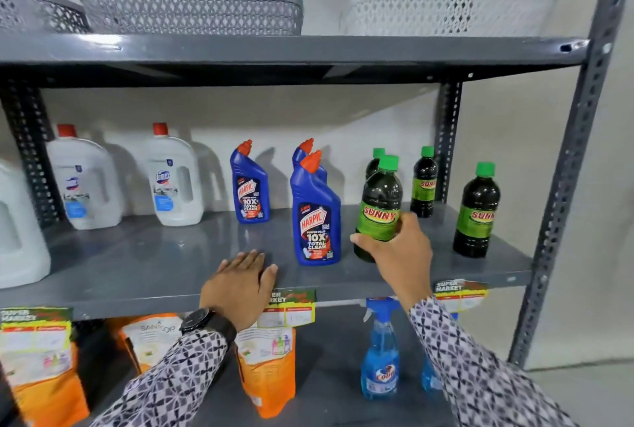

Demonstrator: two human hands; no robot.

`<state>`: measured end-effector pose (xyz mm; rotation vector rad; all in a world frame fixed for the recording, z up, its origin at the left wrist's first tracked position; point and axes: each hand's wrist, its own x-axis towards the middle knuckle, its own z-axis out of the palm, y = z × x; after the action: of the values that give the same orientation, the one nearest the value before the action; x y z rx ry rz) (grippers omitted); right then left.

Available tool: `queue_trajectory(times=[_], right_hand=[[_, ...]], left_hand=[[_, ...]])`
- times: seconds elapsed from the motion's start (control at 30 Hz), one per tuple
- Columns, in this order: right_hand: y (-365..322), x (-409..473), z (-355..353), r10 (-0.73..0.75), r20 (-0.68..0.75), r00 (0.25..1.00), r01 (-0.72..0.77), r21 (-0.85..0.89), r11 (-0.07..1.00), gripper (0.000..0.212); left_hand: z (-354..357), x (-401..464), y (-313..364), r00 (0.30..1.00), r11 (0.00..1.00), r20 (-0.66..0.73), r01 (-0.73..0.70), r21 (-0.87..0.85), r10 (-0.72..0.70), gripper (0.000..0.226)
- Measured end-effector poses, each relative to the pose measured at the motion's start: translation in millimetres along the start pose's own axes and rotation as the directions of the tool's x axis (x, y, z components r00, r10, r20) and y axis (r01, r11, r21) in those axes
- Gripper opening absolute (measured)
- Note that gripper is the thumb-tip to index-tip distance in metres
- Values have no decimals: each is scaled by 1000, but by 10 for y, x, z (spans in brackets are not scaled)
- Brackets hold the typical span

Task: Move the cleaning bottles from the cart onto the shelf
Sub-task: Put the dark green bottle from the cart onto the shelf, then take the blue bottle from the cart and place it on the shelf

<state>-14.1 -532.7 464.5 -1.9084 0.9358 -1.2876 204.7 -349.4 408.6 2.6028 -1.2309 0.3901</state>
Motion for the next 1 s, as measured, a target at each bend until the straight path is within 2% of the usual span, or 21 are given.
queue_trajectory(times=[0.2, 0.5, 0.6, 0.67, 0.73, 0.8, 0.87, 0.93, 1.0], right_hand=[[236, 336, 134, 8, 47, 999, -2, -131, 991, 73], [337, 326, 163, 39, 87, 995, -30, -94, 995, 76], [324, 220, 78, 26, 135, 990, -16, -80, 997, 90], [296, 46, -6, -32, 98, 995, 43, -118, 992, 95], [286, -217, -71, -188, 26, 982, 190, -134, 973, 81], [283, -530, -60, -373, 20, 928, 374, -86, 924, 63], [262, -880, 61, -509, 131, 851, 512, 9, 859, 52], [240, -1243, 290, -599, 282, 750, 602, 84, 794, 46], [210, -1619, 612, -651, 426, 628, 662, 148, 735, 45]], left_hand=[[-1, 1, 1, 1000, 1000, 20, 18, -2, -18, 69], [-41, 0, 17, 999, 999, 26, 35, -20, -35, 70], [-141, -46, 68, 1000, 998, 11, 25, -61, -25, 69], [-242, -151, 90, 999, 987, -38, 28, -156, -35, 67], [-314, -367, 86, 990, 956, -132, 6, -293, -46, 63], [-332, -710, 54, 959, 929, -278, -46, -368, -63, 56], [-257, -1144, -27, 910, 895, -395, -66, -441, -128, 48], [-87, -1579, -148, 886, 836, -391, -6, -549, -250, 43], [164, -1965, -373, 873, 753, -292, 121, -647, -391, 39]])
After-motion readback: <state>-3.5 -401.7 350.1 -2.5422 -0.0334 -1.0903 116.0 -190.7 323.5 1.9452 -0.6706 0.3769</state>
